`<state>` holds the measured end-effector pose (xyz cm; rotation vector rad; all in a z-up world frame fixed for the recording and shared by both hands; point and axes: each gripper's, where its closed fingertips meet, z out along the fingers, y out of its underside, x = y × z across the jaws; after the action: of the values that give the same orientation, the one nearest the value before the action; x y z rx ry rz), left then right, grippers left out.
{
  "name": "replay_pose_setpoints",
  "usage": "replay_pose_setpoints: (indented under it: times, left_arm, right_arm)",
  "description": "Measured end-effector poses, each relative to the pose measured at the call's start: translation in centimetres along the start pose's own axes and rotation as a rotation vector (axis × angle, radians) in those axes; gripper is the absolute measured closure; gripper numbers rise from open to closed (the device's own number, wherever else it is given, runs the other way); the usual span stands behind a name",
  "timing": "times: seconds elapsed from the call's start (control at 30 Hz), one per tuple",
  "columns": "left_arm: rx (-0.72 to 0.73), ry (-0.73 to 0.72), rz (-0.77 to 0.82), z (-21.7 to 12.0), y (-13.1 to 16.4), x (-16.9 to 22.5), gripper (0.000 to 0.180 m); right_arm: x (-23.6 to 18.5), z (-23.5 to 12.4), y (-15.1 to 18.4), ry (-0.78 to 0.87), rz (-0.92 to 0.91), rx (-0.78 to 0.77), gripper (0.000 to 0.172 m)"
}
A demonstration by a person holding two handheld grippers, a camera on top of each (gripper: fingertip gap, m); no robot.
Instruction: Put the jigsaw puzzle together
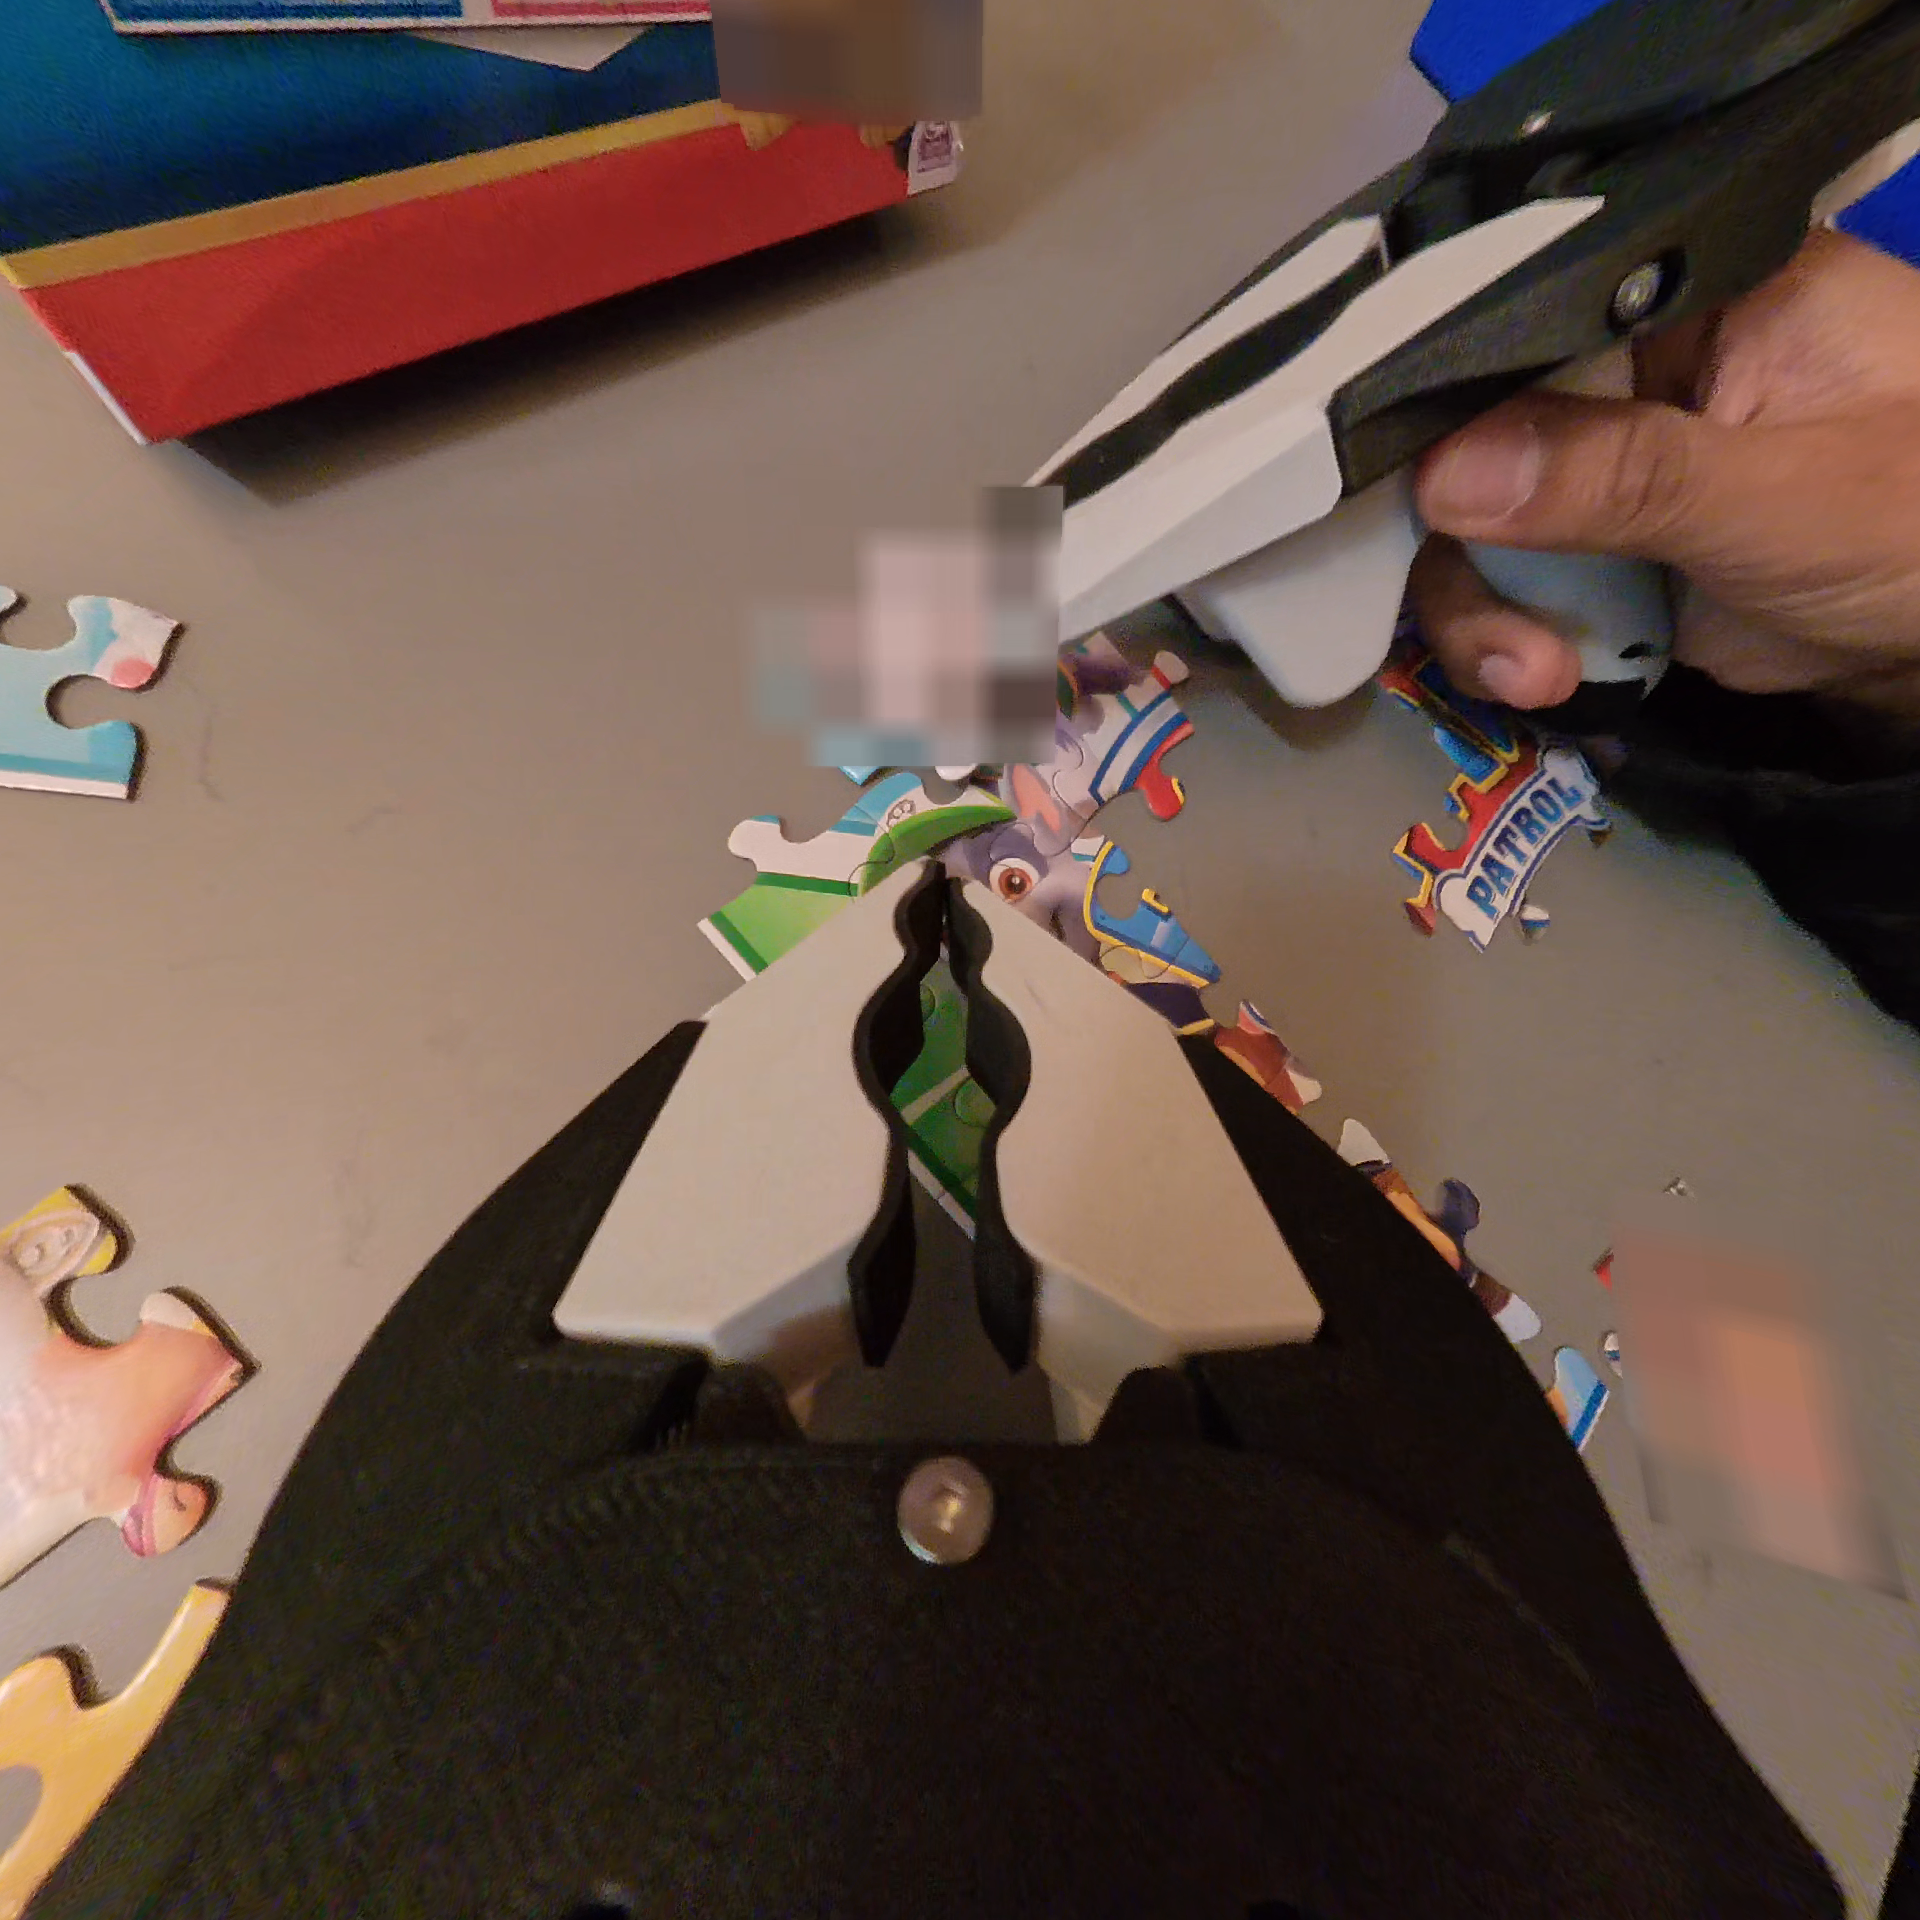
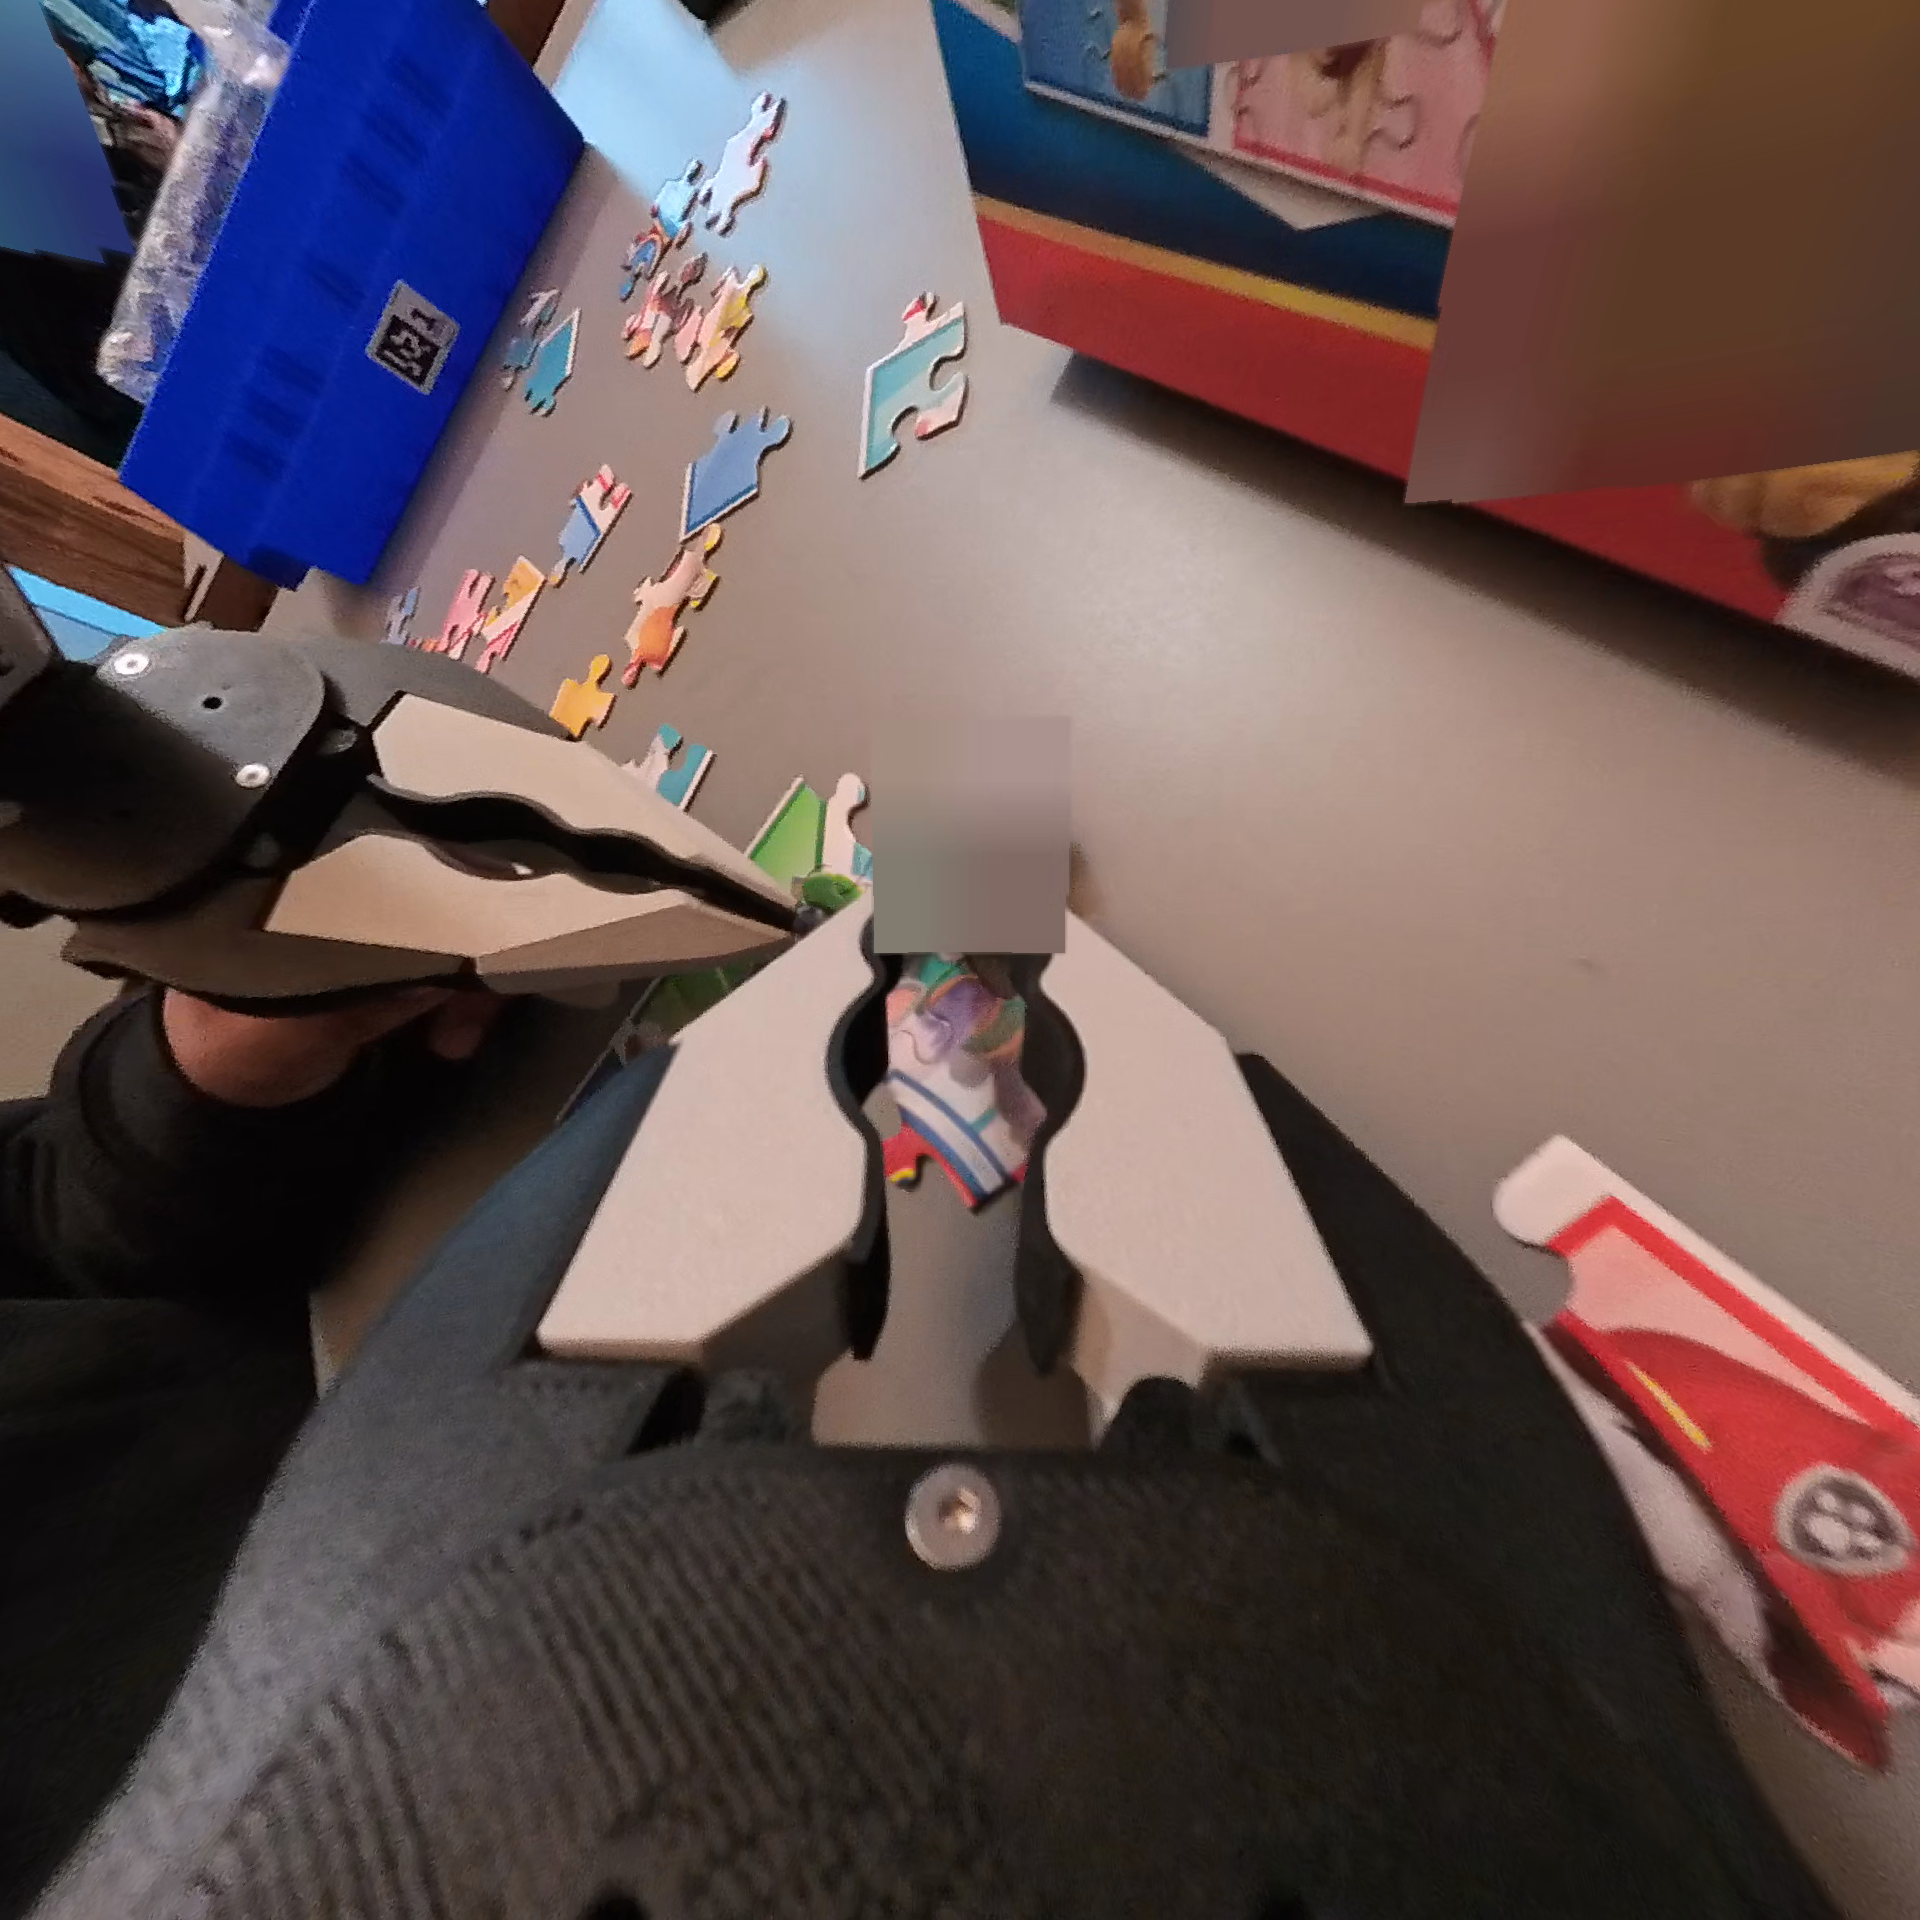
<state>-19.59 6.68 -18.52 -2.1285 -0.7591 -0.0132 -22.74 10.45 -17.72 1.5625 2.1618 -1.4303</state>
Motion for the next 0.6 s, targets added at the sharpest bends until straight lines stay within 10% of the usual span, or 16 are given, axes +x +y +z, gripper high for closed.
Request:
replay_pose_setpoints:
  times: [0.6]
  left_arm:
    - [-0.033,0.002,0.016,0.4,0.4,0.2,0.18]
  right_arm:
    - [-0.5,0.4,0.8,0.155,-0.382,-0.109,0.159]
